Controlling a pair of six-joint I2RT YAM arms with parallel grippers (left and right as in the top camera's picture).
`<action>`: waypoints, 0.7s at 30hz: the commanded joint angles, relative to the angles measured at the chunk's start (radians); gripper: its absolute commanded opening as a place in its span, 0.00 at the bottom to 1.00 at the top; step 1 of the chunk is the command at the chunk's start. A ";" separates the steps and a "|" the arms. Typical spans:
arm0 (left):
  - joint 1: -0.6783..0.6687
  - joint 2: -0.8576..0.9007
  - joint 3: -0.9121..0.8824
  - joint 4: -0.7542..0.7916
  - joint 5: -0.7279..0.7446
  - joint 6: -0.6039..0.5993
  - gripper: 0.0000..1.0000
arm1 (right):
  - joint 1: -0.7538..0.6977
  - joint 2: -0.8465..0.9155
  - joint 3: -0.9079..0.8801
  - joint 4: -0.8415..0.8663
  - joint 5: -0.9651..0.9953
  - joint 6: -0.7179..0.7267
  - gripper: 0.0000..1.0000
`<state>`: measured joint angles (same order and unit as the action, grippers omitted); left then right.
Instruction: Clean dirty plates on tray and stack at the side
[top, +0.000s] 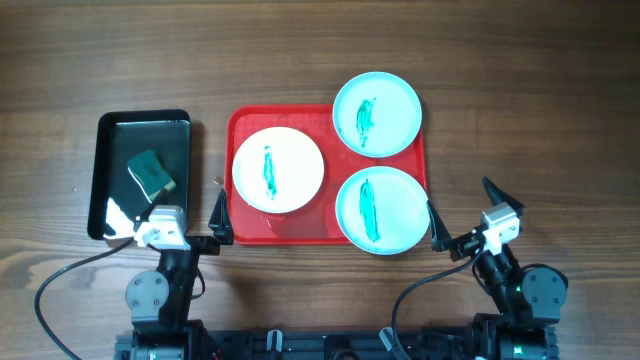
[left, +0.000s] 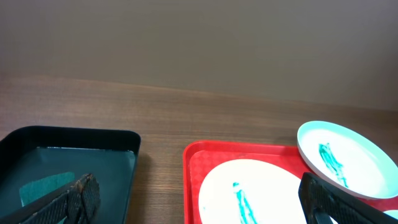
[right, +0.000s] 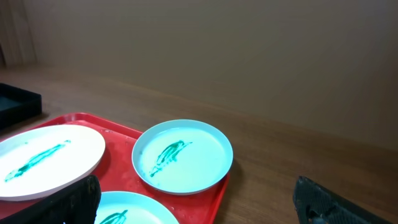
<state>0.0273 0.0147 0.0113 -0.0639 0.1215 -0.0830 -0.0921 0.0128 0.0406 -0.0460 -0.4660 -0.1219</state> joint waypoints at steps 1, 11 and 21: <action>0.003 -0.009 -0.005 -0.002 0.009 0.020 1.00 | 0.005 -0.005 -0.003 0.003 0.006 -0.009 1.00; 0.003 -0.009 -0.005 -0.002 0.009 0.020 1.00 | 0.005 -0.005 -0.003 0.003 0.006 -0.009 1.00; 0.003 -0.009 -0.005 -0.002 0.009 0.020 1.00 | 0.005 -0.005 -0.003 0.003 0.006 -0.009 1.00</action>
<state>0.0273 0.0147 0.0113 -0.0639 0.1215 -0.0830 -0.0921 0.0128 0.0406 -0.0456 -0.4660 -0.1219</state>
